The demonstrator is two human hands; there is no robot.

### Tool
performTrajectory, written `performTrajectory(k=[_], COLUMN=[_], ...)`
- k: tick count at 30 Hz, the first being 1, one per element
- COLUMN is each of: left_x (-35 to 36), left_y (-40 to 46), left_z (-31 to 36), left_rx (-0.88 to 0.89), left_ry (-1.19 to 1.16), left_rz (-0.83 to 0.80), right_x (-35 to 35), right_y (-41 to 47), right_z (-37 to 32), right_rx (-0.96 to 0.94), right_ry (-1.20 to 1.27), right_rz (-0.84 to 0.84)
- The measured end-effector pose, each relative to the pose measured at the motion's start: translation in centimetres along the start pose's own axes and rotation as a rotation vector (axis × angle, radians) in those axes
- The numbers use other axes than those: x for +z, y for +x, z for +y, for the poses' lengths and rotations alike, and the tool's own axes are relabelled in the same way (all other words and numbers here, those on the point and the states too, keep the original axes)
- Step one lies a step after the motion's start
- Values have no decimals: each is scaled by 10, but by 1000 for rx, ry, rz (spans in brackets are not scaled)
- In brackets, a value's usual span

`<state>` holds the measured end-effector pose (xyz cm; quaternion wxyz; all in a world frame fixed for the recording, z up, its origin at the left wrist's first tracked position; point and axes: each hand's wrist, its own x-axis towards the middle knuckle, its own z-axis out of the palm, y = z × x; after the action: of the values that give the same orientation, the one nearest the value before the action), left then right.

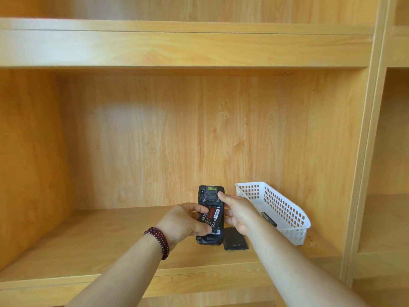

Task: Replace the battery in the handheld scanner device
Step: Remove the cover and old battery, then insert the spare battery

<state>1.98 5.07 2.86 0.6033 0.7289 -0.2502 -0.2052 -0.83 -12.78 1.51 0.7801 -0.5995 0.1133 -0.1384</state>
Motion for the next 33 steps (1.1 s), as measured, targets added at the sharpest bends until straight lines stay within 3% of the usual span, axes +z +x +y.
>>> performTrajectory(k=[9,17,21,33], left_x=[0,10,13,14], left_y=[2,-5,-7,-11], left_z=[-11,-12,-11,2], left_rx=[91,351,455,539], left_ry=[307,737,814,1098], left_rz=[75,233,256,282], right_x=[-1,0,0,3], right_y=[1,-3,-7,-9], right_z=[-2,-3,-6,-14], right_rx=[22,15,1,-22], right_ry=[6,2,-9,-12], right_rz=[7,-8,-27,-44])
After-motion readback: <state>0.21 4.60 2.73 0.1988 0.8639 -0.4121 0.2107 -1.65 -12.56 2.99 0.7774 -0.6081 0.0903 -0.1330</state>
